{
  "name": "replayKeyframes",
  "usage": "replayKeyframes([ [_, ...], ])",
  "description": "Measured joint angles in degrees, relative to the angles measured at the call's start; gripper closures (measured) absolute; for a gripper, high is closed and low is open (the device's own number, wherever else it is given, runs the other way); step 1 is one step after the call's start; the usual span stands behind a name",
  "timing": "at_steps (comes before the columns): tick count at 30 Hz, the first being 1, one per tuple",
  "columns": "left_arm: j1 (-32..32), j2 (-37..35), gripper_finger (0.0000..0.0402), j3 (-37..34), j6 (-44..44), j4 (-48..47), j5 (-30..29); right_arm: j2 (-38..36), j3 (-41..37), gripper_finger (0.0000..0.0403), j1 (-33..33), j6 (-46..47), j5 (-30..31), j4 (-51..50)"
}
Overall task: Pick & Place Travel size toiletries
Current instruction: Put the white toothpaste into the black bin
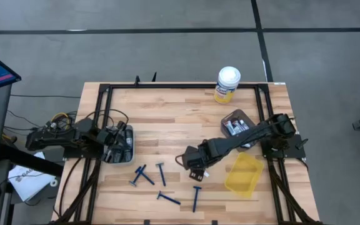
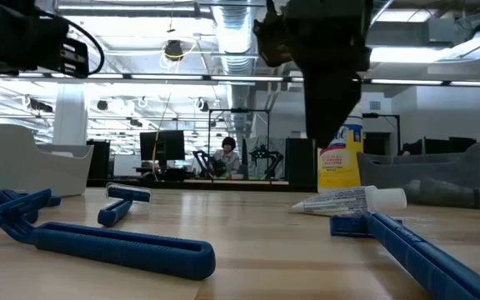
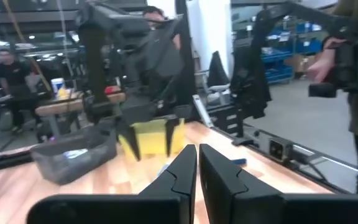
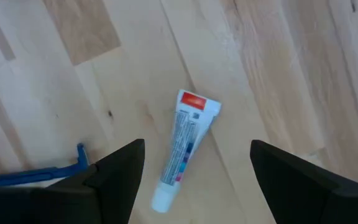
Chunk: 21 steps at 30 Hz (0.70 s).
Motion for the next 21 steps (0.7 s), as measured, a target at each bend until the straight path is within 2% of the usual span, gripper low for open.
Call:
replayKeyframes([
  [9,0.82,-0.02,0.0387,0.00,-0.02,-0.68,-0.32,-0.01,-0.34,0.0117,3.52,1.71,2.07,0.00],
  [21,-9.46,0.80,0.0390,0.00,-0.02,-0.26,-0.05,-0.06,-0.36,0.0117,4.61,12.00,3.31,2.47],
])
